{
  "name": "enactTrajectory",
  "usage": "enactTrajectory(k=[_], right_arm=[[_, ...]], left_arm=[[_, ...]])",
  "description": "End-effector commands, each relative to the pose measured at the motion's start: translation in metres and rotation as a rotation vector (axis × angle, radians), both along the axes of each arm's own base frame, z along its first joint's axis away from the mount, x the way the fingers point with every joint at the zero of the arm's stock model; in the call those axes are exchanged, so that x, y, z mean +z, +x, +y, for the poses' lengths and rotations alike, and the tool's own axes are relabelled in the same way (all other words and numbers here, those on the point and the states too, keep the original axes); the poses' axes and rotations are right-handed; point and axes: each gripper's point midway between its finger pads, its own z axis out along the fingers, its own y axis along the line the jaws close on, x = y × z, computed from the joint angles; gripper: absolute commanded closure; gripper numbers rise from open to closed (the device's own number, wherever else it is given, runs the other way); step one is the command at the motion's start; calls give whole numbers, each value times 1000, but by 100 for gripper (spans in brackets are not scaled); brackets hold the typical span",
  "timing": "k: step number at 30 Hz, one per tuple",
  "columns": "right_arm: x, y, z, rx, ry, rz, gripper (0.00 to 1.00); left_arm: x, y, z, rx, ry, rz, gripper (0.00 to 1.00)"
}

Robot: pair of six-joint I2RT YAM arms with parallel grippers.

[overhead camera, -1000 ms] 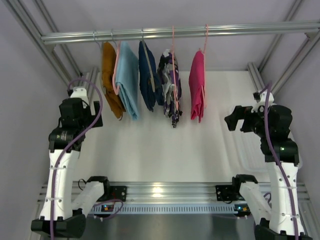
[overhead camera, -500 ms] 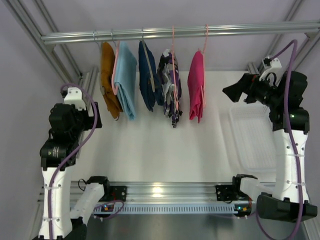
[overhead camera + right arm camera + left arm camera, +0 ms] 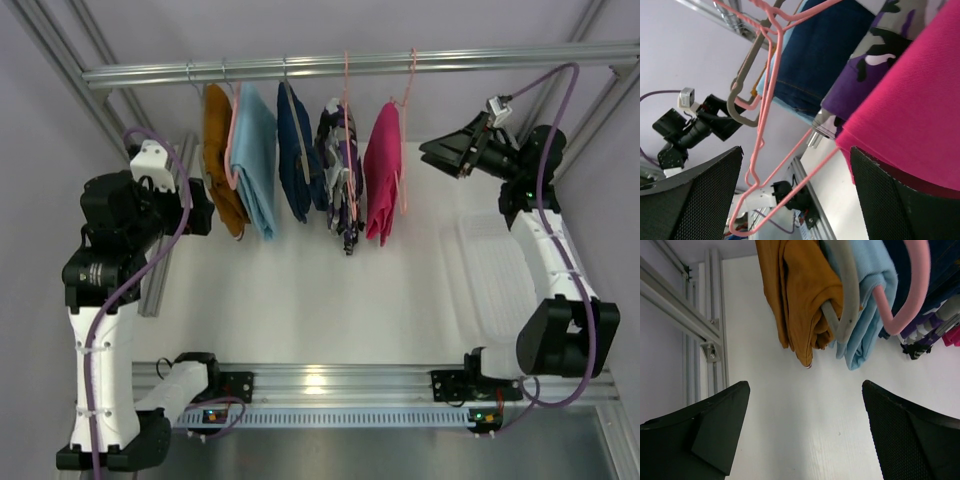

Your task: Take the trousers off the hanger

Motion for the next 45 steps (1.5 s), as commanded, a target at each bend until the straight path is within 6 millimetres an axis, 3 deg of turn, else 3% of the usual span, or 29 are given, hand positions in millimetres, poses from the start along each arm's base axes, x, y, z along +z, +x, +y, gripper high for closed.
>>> enactTrajectory(k=[1,6,10,16,19,21,26,31,36,41,45], right_arm=[[55,-21,25,115,41,-217,14],[62,-15,56,181,96,-221,22],[49,-8,63,196,143,-158,28],[46,-24,66,239,218,-159,45],[45,-31,65,257,239,-151,58],[48,-36,65,271,246,-159,74],[71,-48,65,304,240,-218,100],[106,-60,61,317,230,-334,100],[128,-58,51,297,269,-379,100],[144,-74,45,307,279,-429,100],[140,-90,42,315,258,-429,100]], left_arm=[[30,3,-8,-49,-11,-72,1],[29,8,-4,-31,1,-59,1],[27,9,-2,-28,12,-56,1],[37,13,-2,-20,5,-84,1],[40,18,-5,-26,-11,-84,1],[44,21,-7,-31,-25,-93,1],[51,27,-11,-37,-54,-105,1],[61,33,-14,-58,-58,-114,1],[69,40,-18,-75,-67,-127,1],[75,40,-29,-122,-115,-129,1],[92,36,-44,-196,-166,-161,1]])
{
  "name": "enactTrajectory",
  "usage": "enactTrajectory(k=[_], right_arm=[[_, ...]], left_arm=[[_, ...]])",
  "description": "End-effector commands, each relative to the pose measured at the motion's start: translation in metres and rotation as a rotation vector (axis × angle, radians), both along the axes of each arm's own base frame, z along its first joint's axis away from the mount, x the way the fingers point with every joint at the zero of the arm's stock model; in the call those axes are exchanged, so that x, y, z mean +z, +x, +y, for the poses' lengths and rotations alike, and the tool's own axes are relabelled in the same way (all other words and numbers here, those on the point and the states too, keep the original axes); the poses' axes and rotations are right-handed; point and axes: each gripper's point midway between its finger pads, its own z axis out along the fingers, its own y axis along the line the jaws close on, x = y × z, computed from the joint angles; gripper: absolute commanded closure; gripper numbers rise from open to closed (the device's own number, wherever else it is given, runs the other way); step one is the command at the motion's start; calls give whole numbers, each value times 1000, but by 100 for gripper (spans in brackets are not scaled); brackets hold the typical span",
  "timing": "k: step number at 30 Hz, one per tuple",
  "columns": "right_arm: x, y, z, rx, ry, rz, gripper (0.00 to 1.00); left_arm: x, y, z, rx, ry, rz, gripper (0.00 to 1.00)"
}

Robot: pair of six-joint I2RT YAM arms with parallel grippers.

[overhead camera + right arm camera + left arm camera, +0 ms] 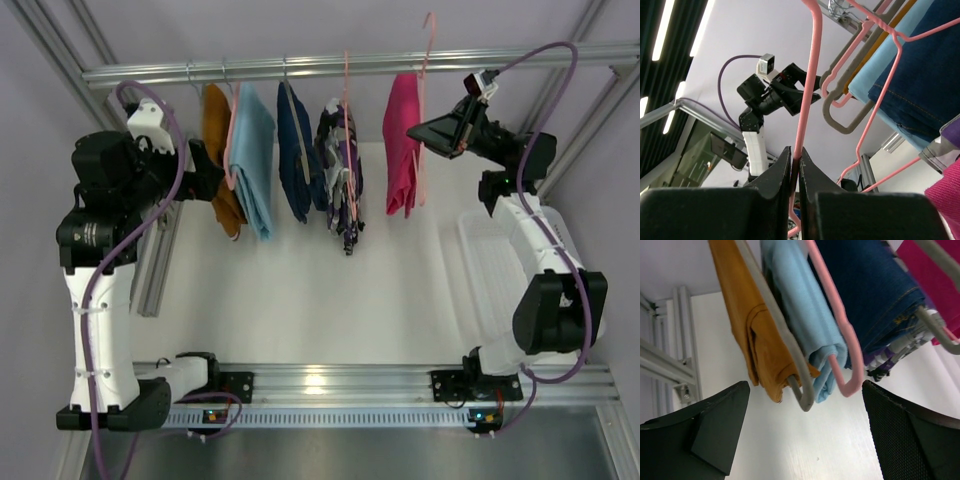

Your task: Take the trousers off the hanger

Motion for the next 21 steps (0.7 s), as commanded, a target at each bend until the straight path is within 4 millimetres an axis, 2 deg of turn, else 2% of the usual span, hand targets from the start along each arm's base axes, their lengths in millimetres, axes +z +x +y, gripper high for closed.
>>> enactTrajectory(k=[1,3,5,6,10,15,16,17,19,21], right_arm=[[51,-58,-10,-42,37,-366,100],[42,-69,-11,-31,30,-343,100],[37,-80,-11,-11,19,-344,100],[31,-77,-19,-39,15,-338,100],[23,-87,-27,-49,8,-315,100],[9,-99,-32,-89,-23,-307,100],[10,-106,-33,-99,-33,-323,100],[6,-105,-34,-106,-40,-299,100],[6,-112,-35,-121,-53,-322,100],[7,-114,-35,-138,-62,-338,100]], left_arm=[[39,-7,-21,-106,-75,-111,1],[47,-15,-40,-222,-110,-141,1],[58,-19,-50,-290,-129,-187,1],[60,-26,-61,-368,-145,-194,1],[78,-35,-85,-535,-213,-230,1],[117,-32,-111,-687,-343,-286,1],[115,-24,-122,-719,-351,-268,1],[131,-28,-126,-735,-333,-315,1],[134,-21,-142,-759,-351,-304,1],[139,-25,-158,-796,-368,-300,1]])
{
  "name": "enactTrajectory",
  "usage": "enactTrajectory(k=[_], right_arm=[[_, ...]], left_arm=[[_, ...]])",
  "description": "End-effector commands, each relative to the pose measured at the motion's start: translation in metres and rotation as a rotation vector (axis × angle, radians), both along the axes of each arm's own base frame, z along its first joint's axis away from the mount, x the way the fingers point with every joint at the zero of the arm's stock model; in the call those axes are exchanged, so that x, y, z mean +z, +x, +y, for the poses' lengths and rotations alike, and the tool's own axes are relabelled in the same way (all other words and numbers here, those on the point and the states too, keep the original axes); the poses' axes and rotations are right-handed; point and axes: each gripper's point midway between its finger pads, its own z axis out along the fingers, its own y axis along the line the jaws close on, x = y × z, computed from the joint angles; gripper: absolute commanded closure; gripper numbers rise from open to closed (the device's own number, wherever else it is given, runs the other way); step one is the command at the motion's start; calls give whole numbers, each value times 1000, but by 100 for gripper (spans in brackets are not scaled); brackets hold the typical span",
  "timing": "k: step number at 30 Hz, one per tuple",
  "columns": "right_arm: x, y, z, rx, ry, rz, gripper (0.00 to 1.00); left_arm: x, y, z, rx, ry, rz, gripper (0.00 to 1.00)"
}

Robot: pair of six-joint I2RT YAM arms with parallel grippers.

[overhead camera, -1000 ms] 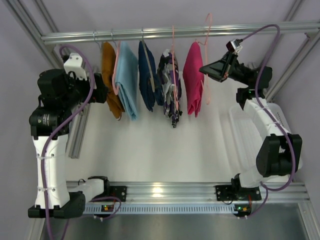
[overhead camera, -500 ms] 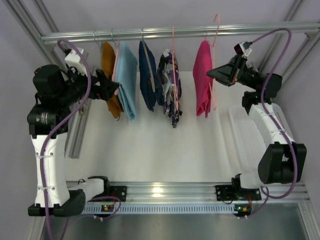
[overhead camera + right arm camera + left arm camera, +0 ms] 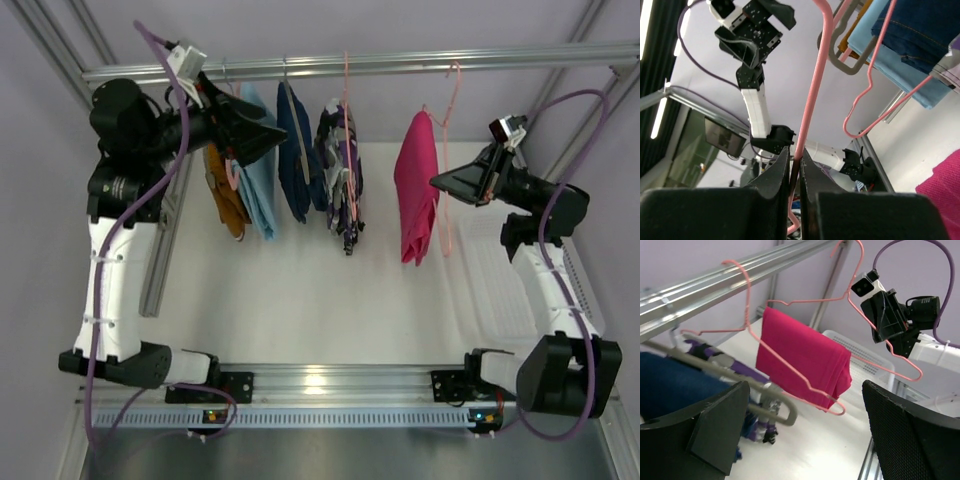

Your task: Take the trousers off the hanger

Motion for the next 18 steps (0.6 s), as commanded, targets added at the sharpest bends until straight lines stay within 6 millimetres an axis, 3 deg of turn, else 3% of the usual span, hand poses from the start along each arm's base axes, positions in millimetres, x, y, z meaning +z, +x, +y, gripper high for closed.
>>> enactTrajectory(k=[1,3,4,9,12,13,18], right_arm=[[43,-41,1,-100,-11,-411,100],[42,-38,0,-129,-11,-399,100],[44,-42,0,-135,-11,-406,100],[32,-40,0,-143,-14,-364,100],[28,-38,0,-164,-34,-378,100],[27,-38,0,-170,-40,-358,100],[24,-35,0,-187,-48,-353,100]], left_arm=[[22,-24,-43,-147,-39,-51,2],[13,-26,-66,-176,-17,-44,2],[4,-34,-90,-234,0,-32,3],[2,-19,-141,-341,-108,68,11],[9,-21,-163,-412,-179,114,14],[3,-23,-177,-441,-183,139,15],[-12,-28,-211,-473,-215,227,17]])
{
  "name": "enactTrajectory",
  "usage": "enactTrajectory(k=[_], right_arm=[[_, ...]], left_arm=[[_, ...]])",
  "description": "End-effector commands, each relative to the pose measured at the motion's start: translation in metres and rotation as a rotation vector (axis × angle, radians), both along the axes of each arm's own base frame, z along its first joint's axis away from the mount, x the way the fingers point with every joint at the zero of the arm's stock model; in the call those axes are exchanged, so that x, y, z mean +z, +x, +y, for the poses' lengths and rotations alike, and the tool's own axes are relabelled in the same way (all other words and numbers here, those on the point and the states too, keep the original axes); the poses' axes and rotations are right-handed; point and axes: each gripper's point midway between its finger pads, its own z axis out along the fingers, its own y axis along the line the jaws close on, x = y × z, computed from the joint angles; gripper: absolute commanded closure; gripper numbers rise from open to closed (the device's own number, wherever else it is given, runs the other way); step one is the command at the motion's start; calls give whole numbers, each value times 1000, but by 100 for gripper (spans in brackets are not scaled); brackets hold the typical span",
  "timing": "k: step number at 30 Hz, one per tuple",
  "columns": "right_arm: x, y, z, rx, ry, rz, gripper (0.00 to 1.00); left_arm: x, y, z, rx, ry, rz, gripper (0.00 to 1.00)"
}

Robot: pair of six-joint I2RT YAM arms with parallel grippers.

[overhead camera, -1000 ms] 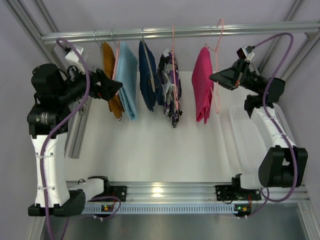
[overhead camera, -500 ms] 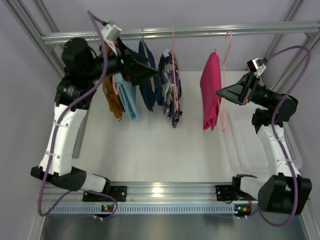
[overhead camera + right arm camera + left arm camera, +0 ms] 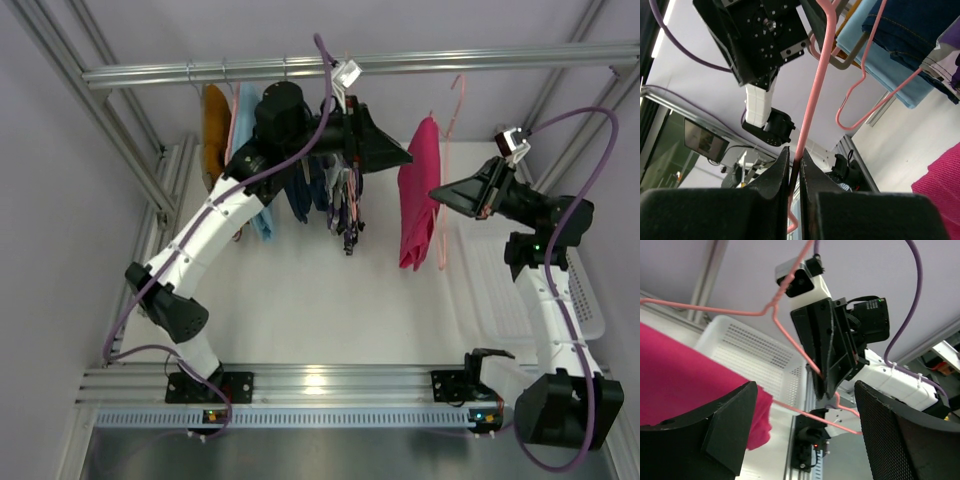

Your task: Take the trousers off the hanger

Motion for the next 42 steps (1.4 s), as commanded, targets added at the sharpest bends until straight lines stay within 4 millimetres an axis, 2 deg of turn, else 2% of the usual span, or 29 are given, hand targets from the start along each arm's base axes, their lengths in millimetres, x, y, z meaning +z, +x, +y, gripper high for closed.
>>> enactTrajectory(k=[1,6,8,11,12,18,20,24,27,30,33,34,35,36,37,40,41,42], right_arm=[[33,-14,-1,-97,-9,-287,100],[36,-16,0,-93,-12,-305,100],[36,-16,1,-91,-17,-312,100],[35,-17,1,-90,-29,-321,100],[33,-16,2,-89,-32,-315,100],[28,-13,6,-85,-51,-324,100],[25,-12,6,-84,-57,-316,100],[26,-12,9,-74,-56,-318,100],[25,-13,9,-72,-60,-319,100],[20,-14,10,-75,-67,-313,100],[11,-11,9,-82,-81,-293,100],[8,-11,9,-85,-87,-293,100],[7,-11,9,-90,-92,-293,100],[4,-10,9,-99,-102,-305,100],[1,-10,9,-101,-107,-290,100],[-6,-9,8,-108,-115,-274,100],[-9,-8,8,-112,-123,-274,98],[-12,-6,7,-119,-132,-267,88]], left_arm=[[31,-18,-16,-37,-113,-4,17],[17,-12,-38,-46,-109,75,18],[16,-8,-43,-26,-113,96,19],[24,-6,-49,-35,-160,113,21],[21,-3,-53,-38,-162,127,21],[28,-8,-71,-96,-218,155,24],[29,-15,-77,-125,-223,165,25],[16,-19,-89,-155,-208,201,27],[17,-18,-90,-162,-221,206,31],[30,-25,-86,-191,-255,183,41],[42,-33,-81,-224,-283,170,61],[45,-33,-79,-224,-288,165,69],[47,-33,-77,-222,-293,169,89],[52,-34,-74,-220,-304,172,95],[53,-32,-71,-219,-311,183,99],[61,-32,-63,-232,-335,225,100],[66,-35,-61,-242,-350,221,100],[67,-35,-59,-245,-356,224,100]])
